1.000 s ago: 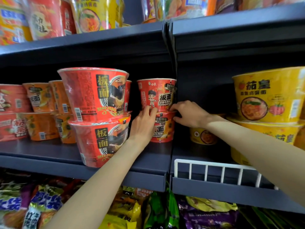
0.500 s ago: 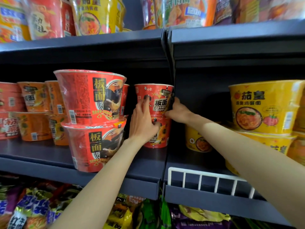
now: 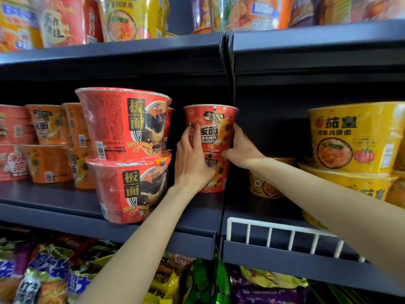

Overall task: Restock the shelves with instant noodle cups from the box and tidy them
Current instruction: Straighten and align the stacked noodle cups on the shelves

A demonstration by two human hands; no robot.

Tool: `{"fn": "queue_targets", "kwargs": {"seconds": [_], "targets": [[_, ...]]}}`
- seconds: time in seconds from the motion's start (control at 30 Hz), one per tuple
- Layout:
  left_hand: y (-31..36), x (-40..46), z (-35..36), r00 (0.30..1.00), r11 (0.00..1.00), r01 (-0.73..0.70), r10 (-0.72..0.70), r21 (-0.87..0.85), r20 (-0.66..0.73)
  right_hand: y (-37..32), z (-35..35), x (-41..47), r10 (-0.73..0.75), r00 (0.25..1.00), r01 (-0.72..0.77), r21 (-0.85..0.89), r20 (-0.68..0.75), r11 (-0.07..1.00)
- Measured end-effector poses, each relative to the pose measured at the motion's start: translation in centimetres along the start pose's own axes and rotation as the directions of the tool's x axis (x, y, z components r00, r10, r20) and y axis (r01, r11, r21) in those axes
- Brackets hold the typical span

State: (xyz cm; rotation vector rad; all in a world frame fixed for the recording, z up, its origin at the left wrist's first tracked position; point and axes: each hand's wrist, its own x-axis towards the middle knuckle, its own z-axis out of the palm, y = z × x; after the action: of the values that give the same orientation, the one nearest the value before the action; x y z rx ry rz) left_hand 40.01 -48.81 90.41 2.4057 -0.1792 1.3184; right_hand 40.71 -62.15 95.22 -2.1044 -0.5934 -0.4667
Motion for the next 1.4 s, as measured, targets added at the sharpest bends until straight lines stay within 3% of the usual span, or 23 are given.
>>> {"fn": "queue_targets", "kwargs": {"seconds": [0.1,0.33,0.57,0.77,1.4], "targets": [[-0.5,0.1,-0.2,1.000,1.000,0.001,-0.001,-0.004,0.015,0.1,0.3,0.1,0.027,0.994,-0.042,0.140,0.102,0.989],[-1.3,1.3,0.0,0.988,0.996,0.082,-0.084,0.021,0.127,0.7,1.1,-0.1,-0.011,0.982,0.014,-0.010,0.189,1.000],[-1.8,0.8,0.4,0.998,0.995,0.046,-0.042,-0.084,0.043,0.9,1.4,0.1,-0.106,0.993,0.111,-0.129,0.044,0.985],[-1.7,0.5,0.0,0.999,0.997,0.035,-0.033,-0.069,0.025,1.6,1.3,1.1,-0.068,0.996,0.062,-0.109,-0.051,0.992],[-2.2,0.5,0.9,0.999,0.992,0.021,-0.024,-0.128,-0.023,0.5,1.3,1.1,-0.060,0.998,0.060,-0.128,0.002,0.990]]}}
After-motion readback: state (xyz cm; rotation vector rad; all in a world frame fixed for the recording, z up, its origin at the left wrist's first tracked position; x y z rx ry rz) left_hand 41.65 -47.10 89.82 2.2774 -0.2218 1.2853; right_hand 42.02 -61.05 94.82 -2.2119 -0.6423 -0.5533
